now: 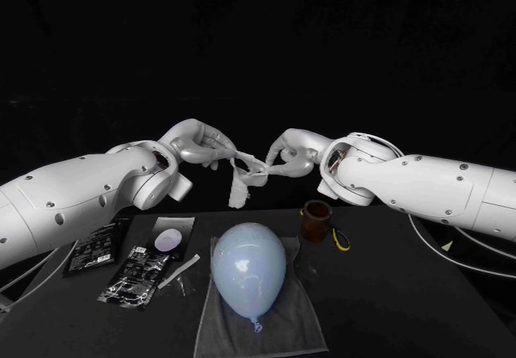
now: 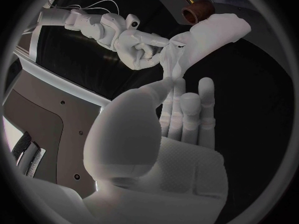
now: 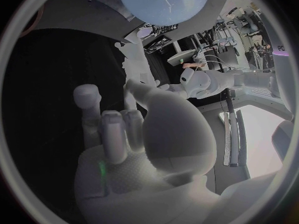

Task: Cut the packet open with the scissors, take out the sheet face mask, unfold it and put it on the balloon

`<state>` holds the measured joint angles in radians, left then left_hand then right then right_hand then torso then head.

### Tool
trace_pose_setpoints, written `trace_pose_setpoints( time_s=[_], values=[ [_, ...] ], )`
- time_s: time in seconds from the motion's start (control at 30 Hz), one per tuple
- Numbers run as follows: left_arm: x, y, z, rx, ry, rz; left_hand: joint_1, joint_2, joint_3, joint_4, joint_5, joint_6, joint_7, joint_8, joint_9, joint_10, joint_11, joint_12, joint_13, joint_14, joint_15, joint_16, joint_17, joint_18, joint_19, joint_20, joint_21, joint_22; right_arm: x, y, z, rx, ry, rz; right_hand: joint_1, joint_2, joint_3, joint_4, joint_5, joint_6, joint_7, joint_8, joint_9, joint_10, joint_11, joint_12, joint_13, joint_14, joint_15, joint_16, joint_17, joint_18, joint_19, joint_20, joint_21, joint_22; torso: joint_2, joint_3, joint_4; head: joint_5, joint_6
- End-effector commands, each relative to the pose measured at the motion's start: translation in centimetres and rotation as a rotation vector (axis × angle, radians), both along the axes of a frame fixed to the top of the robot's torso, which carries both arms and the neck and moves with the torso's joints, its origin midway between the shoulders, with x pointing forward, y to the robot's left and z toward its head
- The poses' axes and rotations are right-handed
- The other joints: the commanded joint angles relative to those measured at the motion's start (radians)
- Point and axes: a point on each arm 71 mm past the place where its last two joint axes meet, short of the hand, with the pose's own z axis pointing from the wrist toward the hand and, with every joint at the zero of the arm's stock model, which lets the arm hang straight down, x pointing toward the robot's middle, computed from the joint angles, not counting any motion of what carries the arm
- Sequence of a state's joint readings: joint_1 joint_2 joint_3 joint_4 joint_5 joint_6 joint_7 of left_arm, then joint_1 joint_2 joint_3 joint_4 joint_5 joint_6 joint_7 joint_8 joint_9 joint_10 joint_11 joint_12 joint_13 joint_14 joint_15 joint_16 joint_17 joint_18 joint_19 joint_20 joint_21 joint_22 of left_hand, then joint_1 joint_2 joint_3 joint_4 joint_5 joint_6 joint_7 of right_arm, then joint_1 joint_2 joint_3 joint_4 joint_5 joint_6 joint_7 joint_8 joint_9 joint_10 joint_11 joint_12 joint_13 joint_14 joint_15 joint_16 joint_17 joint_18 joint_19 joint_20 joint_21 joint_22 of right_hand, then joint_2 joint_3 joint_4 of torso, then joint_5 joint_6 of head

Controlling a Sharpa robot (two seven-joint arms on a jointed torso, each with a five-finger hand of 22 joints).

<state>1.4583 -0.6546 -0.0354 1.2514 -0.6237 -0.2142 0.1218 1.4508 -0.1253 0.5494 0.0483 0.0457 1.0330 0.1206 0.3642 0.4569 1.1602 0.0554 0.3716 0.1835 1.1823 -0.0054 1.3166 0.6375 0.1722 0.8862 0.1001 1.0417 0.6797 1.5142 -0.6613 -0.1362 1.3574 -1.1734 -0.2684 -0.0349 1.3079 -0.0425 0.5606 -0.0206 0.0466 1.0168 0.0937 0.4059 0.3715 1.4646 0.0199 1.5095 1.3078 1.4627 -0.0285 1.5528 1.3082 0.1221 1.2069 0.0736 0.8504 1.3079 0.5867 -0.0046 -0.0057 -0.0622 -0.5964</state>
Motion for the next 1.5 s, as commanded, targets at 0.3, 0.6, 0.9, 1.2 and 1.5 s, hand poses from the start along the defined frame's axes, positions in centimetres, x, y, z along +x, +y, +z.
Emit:
trace_pose_setpoints(
  time_s=[0.3, 0.6, 0.9, 1.2, 1.5],
  values=[
    [-0.1, -0.5, 0.1, 0.080, -0.003, -0.048, -0.007, 0.001, 0.006, 0.001, 0.003, 0.005, 0.000, 0.004, 0.021, 0.007, -0.002, 0.001, -0.001, 0.013, -0.002, 0.010, 0.006, 0.011, -0.004, -0.001, 0.005, 0.002, 0.7, 0.2, 2.1, -0.071, -0.030, -0.014, -0.009, 0.003, -0.001, -0.004, 0.002, 0.006, -0.002, 0.004, 0.031, 0.062, -0.002, -0.001, 0.181, 0.072, -0.007, 0.003, 0.184, 0.015, 0.001, 0.002, 0.005, 0.076, 0.002, -0.0009, 0.0007, -0.007, 0.007],
    [0.0, -0.6, 0.1, 0.069, -0.003, -0.044, -0.011, 0.000, 0.007, 0.001, 0.003, 0.004, 0.000, 0.005, 0.022, 0.008, -0.002, 0.001, -0.002, 0.022, -0.002, 0.017, 0.021, 0.011, -0.003, -0.001, 0.007, 0.004, 0.9, 0.6, 3.8, -0.233, -0.111, -0.005, -0.009, 0.001, 0.000, -0.005, 0.002, 0.007, -0.004, 0.007, 0.031, 0.065, -0.004, 0.003, 0.186, 0.078, -0.008, 0.006, 0.196, 0.011, 0.013, 0.001, 0.027, 0.082, 0.001, -0.0017, -0.0014, -0.012, 0.007],
    [-0.2, -0.6, 0.2, 0.059, -0.013, -0.059, -0.013, 0.000, 0.008, 0.001, 0.003, 0.003, 0.000, 0.005, 0.022, 0.010, -0.002, 0.001, -0.002, 0.026, -0.002, 0.020, 0.025, 0.011, -0.002, -0.001, 0.009, 0.005, -0.1, 2.5, 4.7, -0.508, -0.297, 0.029, -0.016, -0.011, 0.002, 0.004, 0.002, 0.017, -0.011, 0.018, 0.034, 0.075, -0.010, 0.014, 0.201, 0.089, -0.012, 0.010, 0.220, 0.006, 0.033, -0.001, 0.056, 0.088, -0.001, -0.0015, -0.0016, -0.017, 0.009],
    [-0.4, -0.9, 1.5, 0.061, -0.028, -0.098, -0.014, -0.001, 0.008, 0.000, 0.003, 0.002, -0.001, 0.006, 0.023, 0.012, -0.003, 0.001, -0.002, 0.031, -0.003, 0.024, 0.031, 0.011, -0.001, -0.002, 0.011, 0.006, -1.4, 3.9, 5.0, -0.615, -0.414, 0.052, -0.021, -0.019, 0.005, 0.016, 0.002, 0.023, -0.017, 0.023, 0.034, 0.079, -0.014, 0.019, 0.207, 0.093, -0.015, 0.011, 0.226, 0.003, 0.042, -0.002, 0.067, 0.090, -0.005, 0.0016, 0.0021, -0.014, 0.011],
    [-1.0, -1.2, 1.7, 0.085, -0.023, -0.130, -0.015, -0.001, 0.009, -0.001, 0.003, 0.001, -0.001, 0.006, 0.023, 0.014, -0.004, 0.001, -0.002, 0.035, -0.003, 0.028, 0.038, 0.011, 0.000, -0.002, 0.013, 0.006, -2.1, 3.7, 5.2, -0.537, -0.406, 0.054, -0.025, -0.025, 0.010, 0.028, 0.002, 0.026, -0.021, 0.026, 0.033, 0.080, -0.018, 0.017, 0.206, 0.096, -0.019, 0.012, 0.235, 0.002, 0.049, -0.004, 0.070, 0.090, -0.009, 0.0001, -0.0031, -0.014, 0.011]
  ],
)
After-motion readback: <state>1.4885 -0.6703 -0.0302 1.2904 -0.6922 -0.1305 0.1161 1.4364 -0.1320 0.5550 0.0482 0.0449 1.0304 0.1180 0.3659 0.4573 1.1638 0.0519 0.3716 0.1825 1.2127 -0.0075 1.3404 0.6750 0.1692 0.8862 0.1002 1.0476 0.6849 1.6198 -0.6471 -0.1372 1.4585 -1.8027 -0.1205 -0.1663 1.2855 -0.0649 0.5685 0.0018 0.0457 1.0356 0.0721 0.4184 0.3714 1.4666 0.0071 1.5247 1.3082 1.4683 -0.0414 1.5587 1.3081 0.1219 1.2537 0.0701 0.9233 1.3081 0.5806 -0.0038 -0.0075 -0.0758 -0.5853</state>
